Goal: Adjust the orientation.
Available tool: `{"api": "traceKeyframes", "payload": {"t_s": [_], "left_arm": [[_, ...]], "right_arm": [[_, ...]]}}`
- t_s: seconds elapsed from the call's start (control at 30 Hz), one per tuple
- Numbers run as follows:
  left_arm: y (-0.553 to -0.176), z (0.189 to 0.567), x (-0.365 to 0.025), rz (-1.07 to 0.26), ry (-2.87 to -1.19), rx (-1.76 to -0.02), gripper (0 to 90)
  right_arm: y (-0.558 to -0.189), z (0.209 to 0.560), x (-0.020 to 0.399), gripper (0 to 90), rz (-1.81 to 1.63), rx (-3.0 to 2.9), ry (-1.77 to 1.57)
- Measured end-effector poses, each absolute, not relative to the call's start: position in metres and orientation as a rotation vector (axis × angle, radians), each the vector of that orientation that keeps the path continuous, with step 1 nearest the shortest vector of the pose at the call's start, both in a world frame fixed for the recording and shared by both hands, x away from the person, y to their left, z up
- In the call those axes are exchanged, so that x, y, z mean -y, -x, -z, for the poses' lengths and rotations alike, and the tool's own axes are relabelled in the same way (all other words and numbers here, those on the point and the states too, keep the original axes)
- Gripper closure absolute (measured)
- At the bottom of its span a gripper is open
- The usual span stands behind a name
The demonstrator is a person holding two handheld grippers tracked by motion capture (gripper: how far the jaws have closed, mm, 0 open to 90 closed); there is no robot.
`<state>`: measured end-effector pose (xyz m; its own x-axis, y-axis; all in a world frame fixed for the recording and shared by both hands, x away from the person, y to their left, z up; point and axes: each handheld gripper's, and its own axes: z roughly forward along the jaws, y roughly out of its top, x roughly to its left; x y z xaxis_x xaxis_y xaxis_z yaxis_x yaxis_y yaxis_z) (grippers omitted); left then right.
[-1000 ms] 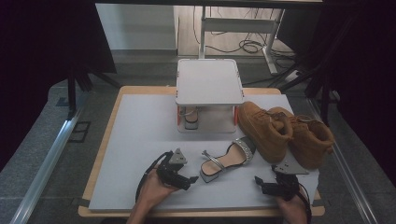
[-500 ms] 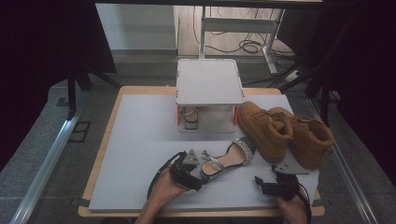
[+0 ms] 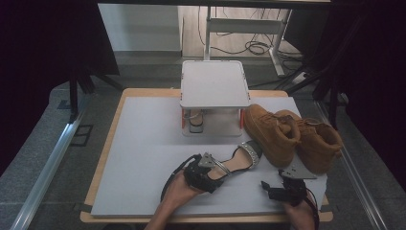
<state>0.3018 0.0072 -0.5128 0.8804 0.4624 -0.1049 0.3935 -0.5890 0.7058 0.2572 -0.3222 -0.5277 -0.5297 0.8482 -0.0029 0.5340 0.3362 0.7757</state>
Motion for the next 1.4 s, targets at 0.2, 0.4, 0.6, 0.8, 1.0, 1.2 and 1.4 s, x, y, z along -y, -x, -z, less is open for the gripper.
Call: {"api": "traceKeyframes", "payload": {"t_s": [0.2,0.4,0.6,0.8,1.0,1.2,1.4], "left_arm": [[-0.305,0.514,0.003,-0.107,-2.277,-0.607,27.2],[-0.309,0.513,0.010,-0.109,-2.270,-0.616,28.8],[-0.311,0.511,0.013,-0.089,-2.259,-0.629,32.4],[-0.312,0.509,0.016,-0.096,-2.284,-0.641,37.7],[-0.311,0.508,0.016,-0.106,-2.286,-0.642,38.8],[-0.310,0.507,0.014,-0.121,-2.263,-0.634,39.1],[-0.309,0.502,0.008,-0.131,-2.246,-0.640,39.3]], "right_arm": [[-0.257,0.528,0.322,14.6,-1.043,-2.197,-1.216],[-0.257,0.528,0.322,14.6,-1.043,-2.197,-1.217],[-0.257,0.528,0.322,14.6,-1.044,-2.197,-1.216],[-0.257,0.528,0.322,14.6,-1.044,-2.197,-1.217],[-0.257,0.528,0.322,14.6,-1.044,-2.197,-1.217],[-0.257,0.528,0.322,14.7,-1.046,-2.197,-1.216],[-0.257,0.528,0.323,14.8,-1.047,-2.197,-1.216]]}}
